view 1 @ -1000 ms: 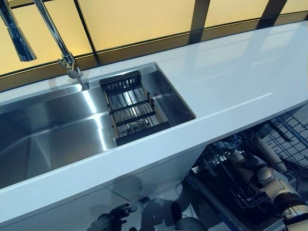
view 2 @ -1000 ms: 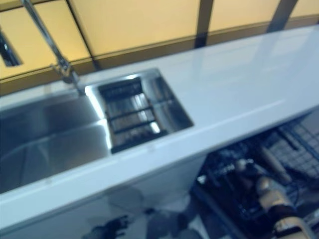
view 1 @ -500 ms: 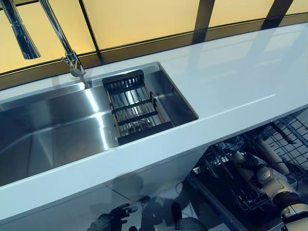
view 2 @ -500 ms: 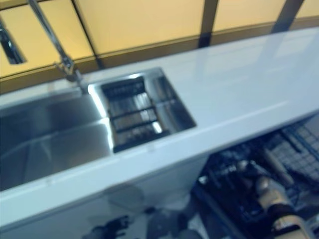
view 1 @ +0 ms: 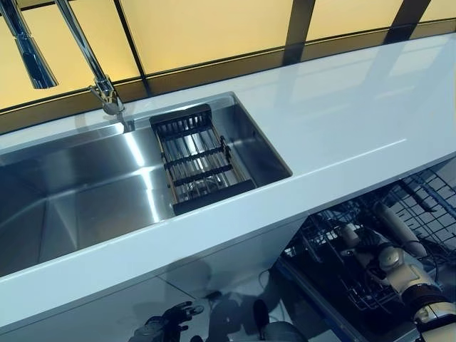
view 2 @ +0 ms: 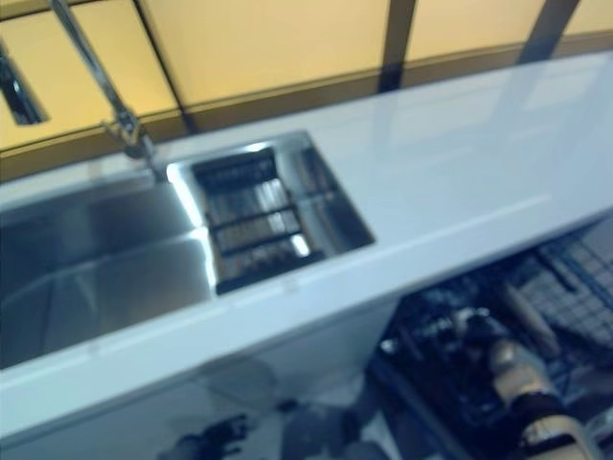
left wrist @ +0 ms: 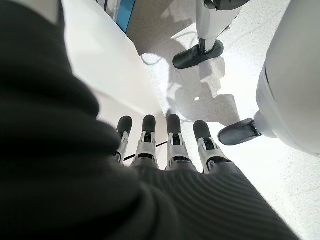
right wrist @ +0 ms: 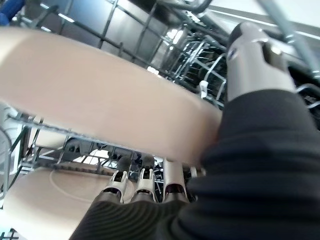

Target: Take plates into dishwasher

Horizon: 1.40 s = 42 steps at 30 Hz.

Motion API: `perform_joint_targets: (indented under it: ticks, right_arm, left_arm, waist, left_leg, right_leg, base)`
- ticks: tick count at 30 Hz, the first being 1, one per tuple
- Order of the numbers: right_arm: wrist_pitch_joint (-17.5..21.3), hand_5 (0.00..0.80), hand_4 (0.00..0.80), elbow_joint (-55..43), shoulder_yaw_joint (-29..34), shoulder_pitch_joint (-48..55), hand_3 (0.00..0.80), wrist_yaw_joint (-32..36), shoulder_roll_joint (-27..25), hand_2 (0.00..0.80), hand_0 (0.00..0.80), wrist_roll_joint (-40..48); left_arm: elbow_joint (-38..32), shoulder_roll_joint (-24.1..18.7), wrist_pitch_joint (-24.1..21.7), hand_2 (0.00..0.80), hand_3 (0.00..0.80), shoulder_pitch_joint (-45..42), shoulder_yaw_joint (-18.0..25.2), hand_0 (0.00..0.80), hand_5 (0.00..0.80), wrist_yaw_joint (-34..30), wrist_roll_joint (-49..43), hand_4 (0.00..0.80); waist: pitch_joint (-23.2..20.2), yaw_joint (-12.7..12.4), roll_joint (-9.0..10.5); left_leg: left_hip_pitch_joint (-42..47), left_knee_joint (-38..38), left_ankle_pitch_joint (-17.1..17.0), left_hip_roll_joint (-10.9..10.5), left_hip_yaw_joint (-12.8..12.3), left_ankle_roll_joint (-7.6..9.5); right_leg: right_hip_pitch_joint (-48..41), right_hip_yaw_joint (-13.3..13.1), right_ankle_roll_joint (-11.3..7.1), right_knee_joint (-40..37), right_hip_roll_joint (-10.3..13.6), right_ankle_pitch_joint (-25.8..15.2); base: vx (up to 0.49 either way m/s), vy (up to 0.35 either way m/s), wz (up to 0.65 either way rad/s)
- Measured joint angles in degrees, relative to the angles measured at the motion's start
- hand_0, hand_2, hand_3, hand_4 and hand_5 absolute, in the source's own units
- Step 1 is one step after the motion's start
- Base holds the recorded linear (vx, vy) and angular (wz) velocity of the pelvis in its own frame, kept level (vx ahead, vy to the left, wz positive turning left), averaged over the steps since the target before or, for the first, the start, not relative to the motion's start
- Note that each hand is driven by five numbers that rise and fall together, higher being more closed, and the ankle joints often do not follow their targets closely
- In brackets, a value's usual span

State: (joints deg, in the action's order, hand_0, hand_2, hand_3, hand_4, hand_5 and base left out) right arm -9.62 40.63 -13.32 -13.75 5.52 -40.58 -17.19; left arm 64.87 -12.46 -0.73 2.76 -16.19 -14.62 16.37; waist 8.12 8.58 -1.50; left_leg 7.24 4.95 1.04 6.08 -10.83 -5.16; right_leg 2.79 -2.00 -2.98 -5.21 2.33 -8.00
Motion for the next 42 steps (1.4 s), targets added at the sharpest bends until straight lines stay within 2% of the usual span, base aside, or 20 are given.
perform_joint_targets:
  ticks: [7, 10, 15, 18, 22, 26, 31, 34, 37, 40, 41, 42]
  right_arm:
    - [-3.3, 0.0, 0.0, -8.8, 3.9, 4.1, 0.0, 0.5, 0.0, 0.0, 0.0, 1.2]
    - [-3.9, 0.0, 0.0, -13.6, 6.5, 5.5, 0.0, 1.3, -0.3, 0.0, 0.0, 1.1]
    - [-5.1, 0.0, 0.0, -19.3, 10.8, 8.0, 0.0, 3.5, -1.6, 0.0, 0.0, 1.0]
    - [-5.7, 0.0, 0.0, -23.7, 13.4, 9.2, 0.0, 5.8, -4.1, 0.0, 0.0, 1.0]
    - [-6.0, 0.0, 0.0, -24.5, 15.7, 9.6, 0.0, 6.8, -6.5, 0.0, 0.0, 1.4]
    - [-6.2, 0.0, 0.0, -24.5, 18.5, 9.7, 0.0, 6.7, -10.1, 0.0, 0.0, 4.9]
    - [-6.3, 0.0, 0.0, -24.8, 22.2, 10.7, 0.0, 5.3, -12.0, 0.0, 0.0, 8.3]
    - [-6.8, 0.0, 0.0, -24.9, 22.8, 10.5, 0.0, 2.5, -13.5, 0.0, 0.0, 10.2]
    - [-7.3, 0.0, 0.0, -24.3, 23.4, 10.6, 0.0, -1.2, -14.2, 0.0, 0.0, 12.2]
    - [-8.6, 0.0, 0.0, -24.0, 24.3, 10.5, 0.0, -3.8, -14.8, 0.0, 0.0, 12.4]
    - [-9.2, 0.0, 0.0, -22.9, 24.6, 10.1, 0.0, -5.7, -16.1, 0.0, 0.0, 13.4]
    - [-9.3, 0.0, 0.0, -20.9, 24.5, 8.4, 0.0, -6.8, -16.9, 0.0, 0.0, 14.7]
  left_arm:
    - [0.0, 0.0, 0.1, 0.0, 0.0, -0.1, 0.8, 0.0, 0.0, 0.0, 0.0, 0.0]
    - [-0.1, -0.2, 0.1, 0.0, 0.0, -0.3, 1.7, 0.0, 0.0, 0.1, -0.1, 0.0]
    - [-0.2, -0.3, 0.1, 0.0, 0.0, -0.3, 1.8, 0.0, 0.0, 0.2, -1.4, 0.0]
    - [-0.1, -0.3, 0.2, 0.0, 0.0, -0.6, 3.0, 0.0, 0.0, 0.7, -2.0, 0.0]
    - [-0.1, -0.2, 0.2, 0.0, 0.0, -0.5, 3.9, 0.0, 0.0, 0.9, -2.0, 0.0]
    - [-0.1, -0.2, 0.2, 0.0, 0.0, -0.6, 4.0, 0.0, 0.0, 1.2, -2.0, 0.0]
    - [1.3, -0.3, 0.7, 0.0, 0.0, -1.6, 4.8, 0.0, 0.0, 3.7, -3.2, 0.0]
    - [4.6, -0.7, 2.7, 0.0, 0.0, -1.6, 6.7, 0.0, 0.0, 6.7, -5.6, 0.0]
    - [6.8, -1.8, 3.9, 0.0, 0.0, -2.0, 8.0, 0.0, 0.0, 9.4, -6.4, 0.0]
    - [6.4, -2.2, 3.7, 0.0, 0.0, -2.7, 9.2, 0.0, 0.0, 11.5, -6.6, 0.0]
    - [6.0, -2.2, 3.7, 0.0, 0.0, -2.2, 9.0, 0.0, 0.0, 12.1, -6.6, 0.0]
    - [6.0, -2.3, 3.8, 0.0, 0.0, -1.6, 9.0, 0.0, 0.0, 12.2, -6.6, 0.0]
  waist:
    - [0.5, 0.4, 1.1]
    - [0.6, 1.5, 1.58]
    - [0.7, 2.0, 2.6]
    - [0.5, 3.5, 3.35]
    - [0.1, 4.8, 4.04]
    - [0.0, 4.8, 4.08]
    - [-1.1, 4.8, 4.45]
    - [-1.4, 4.7, 4.58]
    - [-1.1, 4.7, 4.52]
    - [-0.5, 4.3, 4.15]
    - [0.1, 3.0, 3.42]
    - [0.5, 2.7, 3.03]
  left_leg:
    - [0.2, 0.2, 0.0, 0.0, -0.2, -0.01]
    - [0.2, 0.2, 0.0, 0.0, -0.2, -0.02]
    - [1.0, 0.2, 0.1, -0.1, -1.5, -0.14]
    - [1.2, 0.3, 0.2, -0.2, -1.8, -0.19]
    - [1.3, 0.3, 0.2, -0.1, -2.1, -0.19]
    - [1.8, 0.3, 0.3, -0.1, -3.1, -0.26]
    - [2.1, 0.3, 0.4, 0.4, -3.3, -0.37]
    - [2.1, -0.6, 0.6, 1.0, -2.7, -0.57]
    - [2.2, -1.0, 0.7, 1.9, 0.2, -0.74]
    - [1.9, -0.5, 0.4, 2.1, 2.0, -0.85]
    - [-1.1, -1.6, 0.1, 2.0, 2.0, -1.48]
    - [-3.2, -1.9, -0.4, 1.9, 2.0, -0.8]
  right_leg:
    - [0.0, -0.5, 0.01, 0.0, -0.1, 0.0]
    - [0.0, -0.6, -0.01, 0.0, -0.1, 0.0]
    - [0.0, -1.7, -0.07, 0.0, -0.2, -0.1]
    - [-0.1, -2.1, -0.18, 0.0, -0.2, -0.1]
    - [0.0, -2.4, -0.2, 0.0, -0.3, -0.2]
    - [0.0, -3.4, -0.33, 0.0, -0.5, -0.4]
    - [-0.1, -3.7, -0.27, 0.1, -1.0, -0.4]
    - [-0.2, -3.4, 0.45, 1.3, -1.6, 0.1]
    - [-1.8, -1.6, 0.92, 1.2, -2.0, 0.5]
    - [-2.6, -0.3, 0.88, 0.1, -2.1, 0.3]
    - [-0.4, 0.2, 0.94, 0.1, -1.8, 0.0]
    - [1.2, 0.8, 0.57, 0.3, -1.4, -0.3]
  base:
    - [0.0, 0.002, -0.01]
    - [-0.001, 0.002, -0.01]
    - [-0.001, 0.014, -0.12]
    - [0.009, 0.021, -0.06]
    - [0.009, 0.006, -0.04]
    - [0.032, -0.032, -0.13]
    - [0.041, -0.111, -0.04]
    - [0.072, -0.193, 0.03]
    - [-0.004, -0.119, 0.26]
    - [-0.377, -0.046, 0.32]
    - [-0.401, 0.018, 0.14]
    - [-0.463, 0.037, 0.36]
